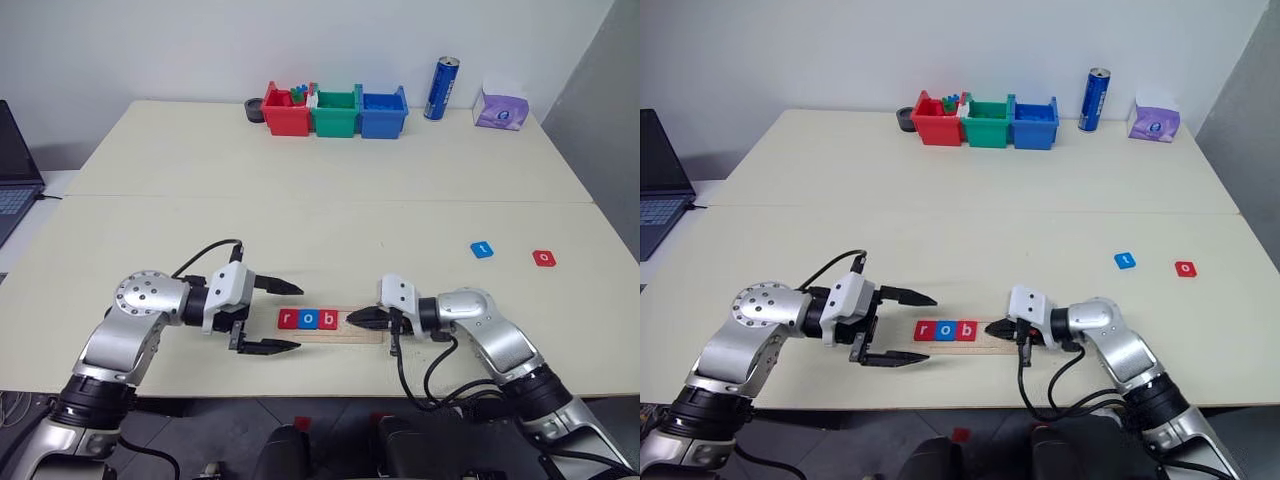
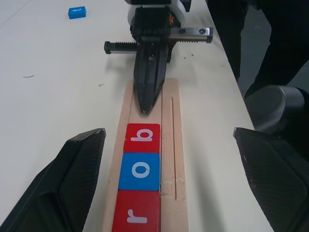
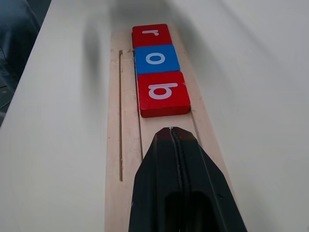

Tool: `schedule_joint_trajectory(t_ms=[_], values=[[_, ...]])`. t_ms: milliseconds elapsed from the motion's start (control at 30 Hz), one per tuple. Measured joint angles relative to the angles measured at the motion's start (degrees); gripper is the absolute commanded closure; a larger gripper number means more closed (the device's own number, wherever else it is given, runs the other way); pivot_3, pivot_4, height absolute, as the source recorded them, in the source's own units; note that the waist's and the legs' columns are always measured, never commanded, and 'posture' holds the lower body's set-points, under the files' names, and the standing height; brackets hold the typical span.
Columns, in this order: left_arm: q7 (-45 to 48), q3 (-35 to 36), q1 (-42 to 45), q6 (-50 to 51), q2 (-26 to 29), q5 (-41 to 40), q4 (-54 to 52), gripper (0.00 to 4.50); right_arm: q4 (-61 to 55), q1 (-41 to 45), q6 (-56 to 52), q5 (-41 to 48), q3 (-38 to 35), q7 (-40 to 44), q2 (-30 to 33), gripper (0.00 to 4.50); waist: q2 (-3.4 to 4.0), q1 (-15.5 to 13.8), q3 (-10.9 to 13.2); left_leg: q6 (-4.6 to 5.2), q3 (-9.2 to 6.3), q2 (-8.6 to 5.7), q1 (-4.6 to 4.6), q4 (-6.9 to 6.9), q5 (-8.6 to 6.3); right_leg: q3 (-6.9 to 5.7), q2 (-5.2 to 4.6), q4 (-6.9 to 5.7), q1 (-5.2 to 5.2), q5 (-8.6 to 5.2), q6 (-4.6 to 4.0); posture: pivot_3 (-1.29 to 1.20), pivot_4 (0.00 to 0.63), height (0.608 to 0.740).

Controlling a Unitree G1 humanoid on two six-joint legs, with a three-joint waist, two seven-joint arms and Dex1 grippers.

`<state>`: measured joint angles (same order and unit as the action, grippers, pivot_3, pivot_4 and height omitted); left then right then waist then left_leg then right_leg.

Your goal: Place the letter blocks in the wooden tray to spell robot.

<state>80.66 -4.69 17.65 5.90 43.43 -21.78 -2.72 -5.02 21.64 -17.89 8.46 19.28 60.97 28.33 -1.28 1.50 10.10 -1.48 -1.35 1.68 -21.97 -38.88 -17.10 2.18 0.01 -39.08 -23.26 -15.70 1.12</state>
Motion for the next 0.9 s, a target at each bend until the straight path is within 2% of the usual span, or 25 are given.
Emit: schedule_joint_trajectory(t_ms=[100, 233, 267, 367, 500, 700, 800, 900], values=[[-0.6, -0.2, 1.3, 1.7, -0.9, -0.6, -0.1, 0.0, -7.5, -2.5, -5.7, 3.5, -4.6, -0.4, 3.9, 4.47, 0.0, -0.1, 0.0, 0.0, -0.01, -0.01, -0.02, 0.0, 0.0, 0.0, -0.03, 0.0, 0.0, 0.0, 0.0, 0.0, 0.15, 0.74], [-5.3, -0.9, 3.5, 6.3, -4.4, -1.0, -2.8, 0.0, -16.4, -5.4, -16.1, 9.5, -15.2, -5.4, 7.0, 4.47, -0.02, -0.1, 0.0, 0.0, -0.02, -0.04, -0.02, -0.02, 0.0, 0.03, -0.03, 0.0, 0.03, 0.0, 0.01, 0.0, 0.15, 0.74], [-6.4, -1.4, 4.1, 6.9, -5.5, -0.9, -3.5, 0.0, -17.6, -6.0, -17.9, 10.6, -17.4, -6.8, 7.2, 4.32, -0.02, -0.1, 0.0, 0.0, -0.04, -0.03, -0.03, -0.02, 0.0, 0.05, -0.03, -0.01, 0.04, 0.0, 0.01, 0.0, 0.15, 0.74], [-11.5, -3.9, 6.2, 8.2, -10.7, 0.6, -4.6, 0.0, -20.6, -9.5, -22.6, 11.6, -24.8, -12.8, 7.5, 3.65, -0.03, -0.2, 0.0, 0.0, -0.03, -0.06, -0.02, -0.03, 0.0, 0.08, -0.03, 0.0, 0.06, 0.0, 0.02, 0.0, 0.15, 0.74], [-18.6, -7.7, 9.5, 8.5, -18.2, 5.2, -3.1, 0.0, -20.8, -13.4, -24.1, 11.0, -31.0, -18.7, 7.5, 2.17, -0.02, -0.2, 0.0, 0.0, 0.0, -0.1, -0.02, -0.03, 0.0, 0.14, -0.04, 0.0, 0.06, 0.01, 0.03, 0.0, 0.15, 0.74], [-25.3, -12.7, 13.4, 7.2, -26.8, 10.4, 2.7, 0.0, -16.0, -14.4, -23.7, 8.9, -35.4, -27.7, 6.2, 0.11, 0.0, 0.1, 0.0, 0.0, 0.03, -0.1, 0.03, -0.01, 0.0, 0.21, 0.01, -0.02, 0.06, 0.01, 0.03, 0.0, 0.15, 0.74], [-27.7, -14.5, 14.4, 6.1, -29.8, 12.9, 6.9, 0.0, -9.4, -12.4, -24.2, 7.2, -38.8, -35.4, 3.5, 0.05, 0.06, 0.1, -0.1, 0.0, 0.07, -0.11, 0.03, -0.01, 0.01, 0.25, 0.0, -0.05, 0.06, 0.02, 0.02, 0.0, 0.15, 0.74], [-28.9, -15.2, 15.5, 5.9, -31.8, 14.1, 9.0, 0.0, -5.9, -11.6, -24.1, 6.3, -40.6, -39.1, 3.2, 0.05, 0.08, 0.1, -0.1, -0.01, 0.07, -0.1, 0.02, -0.01, 0.01, 0.24, 0.0, -0.03, 0.05, 0.02, 0.02, 0.0, 0.15, 0.74]])
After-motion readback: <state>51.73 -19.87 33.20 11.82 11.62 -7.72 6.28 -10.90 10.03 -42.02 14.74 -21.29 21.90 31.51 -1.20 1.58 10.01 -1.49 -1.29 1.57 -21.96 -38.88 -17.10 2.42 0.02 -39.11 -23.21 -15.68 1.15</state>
